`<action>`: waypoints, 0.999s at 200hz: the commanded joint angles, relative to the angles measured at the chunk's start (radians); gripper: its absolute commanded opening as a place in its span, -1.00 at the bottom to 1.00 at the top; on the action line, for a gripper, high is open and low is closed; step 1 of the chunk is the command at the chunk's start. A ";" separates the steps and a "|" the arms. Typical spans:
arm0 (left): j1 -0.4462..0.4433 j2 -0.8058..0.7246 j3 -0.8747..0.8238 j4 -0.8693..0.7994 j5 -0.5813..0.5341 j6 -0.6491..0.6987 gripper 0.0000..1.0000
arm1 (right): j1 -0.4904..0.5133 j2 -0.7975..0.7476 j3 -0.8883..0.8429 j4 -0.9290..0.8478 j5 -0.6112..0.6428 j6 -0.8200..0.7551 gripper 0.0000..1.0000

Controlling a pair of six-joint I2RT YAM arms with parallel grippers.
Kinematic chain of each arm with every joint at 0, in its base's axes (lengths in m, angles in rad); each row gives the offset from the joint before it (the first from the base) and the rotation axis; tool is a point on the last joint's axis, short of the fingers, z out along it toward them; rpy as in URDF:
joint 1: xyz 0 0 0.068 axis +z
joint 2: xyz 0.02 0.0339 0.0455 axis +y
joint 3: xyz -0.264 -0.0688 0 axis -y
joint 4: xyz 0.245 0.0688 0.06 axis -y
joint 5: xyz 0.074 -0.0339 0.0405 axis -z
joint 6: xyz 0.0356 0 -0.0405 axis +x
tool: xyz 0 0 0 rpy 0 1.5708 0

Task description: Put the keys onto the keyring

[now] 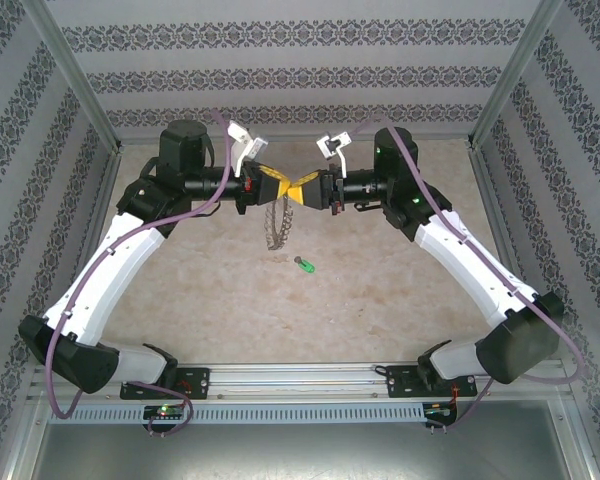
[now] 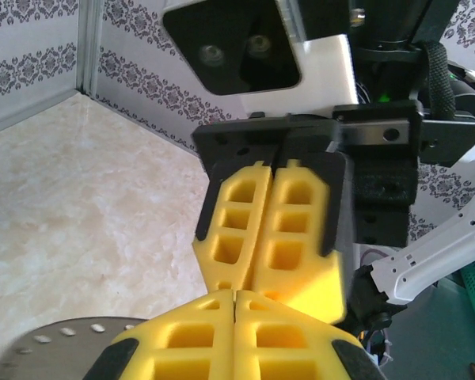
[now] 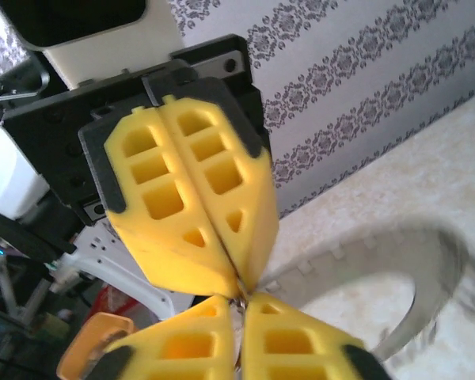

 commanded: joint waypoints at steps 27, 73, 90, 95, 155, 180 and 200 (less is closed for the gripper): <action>0.002 0.014 0.042 0.087 0.050 -0.035 -1.00 | 0.010 -0.002 0.024 0.044 -0.040 -0.056 -1.00; 0.012 0.011 0.036 0.105 0.058 -0.066 -0.57 | -0.006 -0.026 -0.002 0.105 -0.017 -0.047 -1.00; 0.020 -0.005 0.026 0.099 0.060 -0.071 -0.35 | -0.013 -0.033 -0.010 0.139 -0.009 -0.036 -1.00; 0.024 -0.011 0.021 0.095 0.059 -0.072 -0.30 | -0.015 -0.033 -0.011 0.147 -0.007 -0.033 -1.00; 0.100 -0.104 -0.063 0.161 0.075 -0.174 -0.11 | -0.025 -0.037 -0.002 0.197 0.011 -0.022 -1.00; 0.112 -0.111 -0.060 0.161 0.092 -0.189 -0.19 | -0.026 -0.035 0.011 0.203 0.012 -0.021 -1.00; 0.113 -0.103 -0.050 0.184 0.106 -0.211 -0.23 | -0.026 -0.034 0.023 0.204 0.010 -0.024 -1.00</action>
